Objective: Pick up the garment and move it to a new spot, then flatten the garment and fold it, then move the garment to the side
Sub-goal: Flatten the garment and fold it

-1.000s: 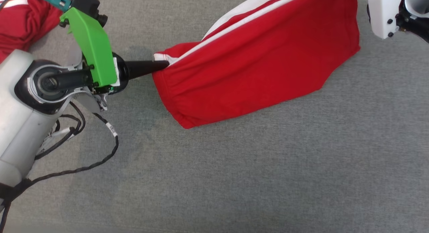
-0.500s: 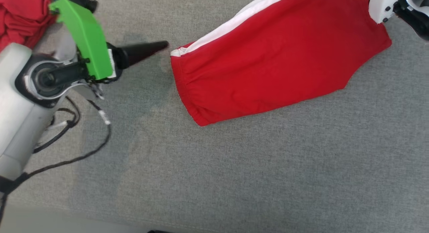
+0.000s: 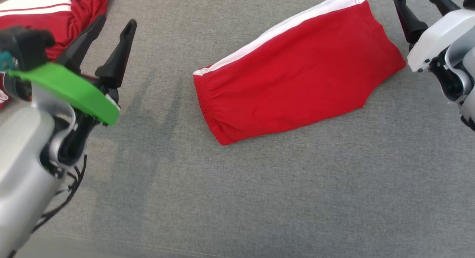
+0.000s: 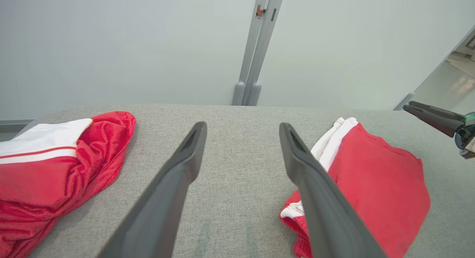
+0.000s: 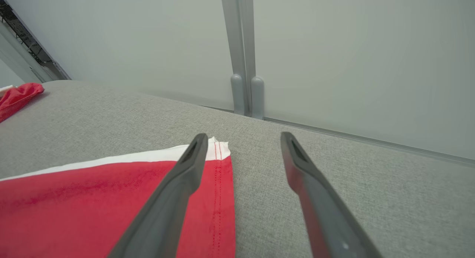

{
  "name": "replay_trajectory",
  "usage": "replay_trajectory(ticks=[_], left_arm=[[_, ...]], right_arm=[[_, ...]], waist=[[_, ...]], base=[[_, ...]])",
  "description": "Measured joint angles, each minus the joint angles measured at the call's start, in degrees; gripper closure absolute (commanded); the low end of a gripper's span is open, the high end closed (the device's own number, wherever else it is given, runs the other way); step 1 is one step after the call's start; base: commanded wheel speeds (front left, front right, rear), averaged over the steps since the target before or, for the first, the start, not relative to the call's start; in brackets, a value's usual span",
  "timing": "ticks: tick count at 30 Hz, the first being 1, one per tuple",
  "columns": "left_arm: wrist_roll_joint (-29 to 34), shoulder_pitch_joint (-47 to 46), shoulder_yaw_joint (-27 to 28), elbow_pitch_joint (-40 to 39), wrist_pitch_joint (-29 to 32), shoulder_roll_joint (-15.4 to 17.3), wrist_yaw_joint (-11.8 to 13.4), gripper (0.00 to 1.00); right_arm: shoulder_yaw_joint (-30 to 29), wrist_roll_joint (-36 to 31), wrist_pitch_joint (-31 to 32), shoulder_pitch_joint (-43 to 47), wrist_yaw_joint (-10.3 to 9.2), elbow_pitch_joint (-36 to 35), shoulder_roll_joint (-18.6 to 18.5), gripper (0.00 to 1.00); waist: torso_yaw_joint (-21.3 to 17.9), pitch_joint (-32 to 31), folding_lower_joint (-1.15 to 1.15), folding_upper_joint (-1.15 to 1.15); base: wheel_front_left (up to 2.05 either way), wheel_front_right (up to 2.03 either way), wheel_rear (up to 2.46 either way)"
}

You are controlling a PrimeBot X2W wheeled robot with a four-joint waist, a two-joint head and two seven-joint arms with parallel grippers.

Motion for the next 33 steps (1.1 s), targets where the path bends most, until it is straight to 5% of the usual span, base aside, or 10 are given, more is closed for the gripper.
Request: replay_trajectory(ticks=[7,16,17,18,19,25,33], left_arm=[[4.7,10.6,3.4,-3.7,-8.5,-4.6,4.6,0.0],[14.8,24.6,15.9,-6.3,-8.7,-17.0,2.1,0.0],[16.6,26.1,17.5,-6.1,-8.8,-18.5,1.4,0.0],[17.7,27.4,19.0,-5.8,-8.8,-20.0,0.7,0.0],[19.5,28.7,20.3,-5.3,-8.8,-21.3,0.0,0.0],[28.3,33.1,25.7,-3.2,-8.8,-27.6,-3.0,0.0],[34.1,35.7,30.3,-1.0,-8.7,-31.0,-5.6,0.0]], right_arm=[[0.3,5.1,4.7,2.3,0.0,3.7,1.3,0.0],[0.8,12.2,20.1,2.8,-0.08,8.2,0.9,0.0],[0.9,12.7,21.4,2.8,-0.1,8.1,0.8,0.27],[1.0,13.0,22.0,2.8,-0.25,7.9,0.8,0.76],[1.2,13.4,22.3,3.0,-0.29,7.6,0.8,1.0],[2.1,14.0,19.5,5.7,-0.05,7.4,1.6,1.0],[1.9,13.9,10.6,8.1,-0.03,6.6,1.8,1.0]], waist=[[3.2,0.6,0.0,0.0],[8.4,0.8,0.0,0.0],[8.9,0.6,0.0,0.0],[9.2,0.4,0.0,0.0],[9.5,0.0,0.0,0.0],[10.2,-2.7,0.0,0.0],[8.2,-5.8,0.0,0.0]], base=[[0.0,0.0,0.0],[0.0,0.0,0.0],[0.0,0.0,0.0],[0.0,0.0,0.0],[0.0,0.0,0.0],[0.0,0.0,0.0],[0.0,0.0,0.0]])
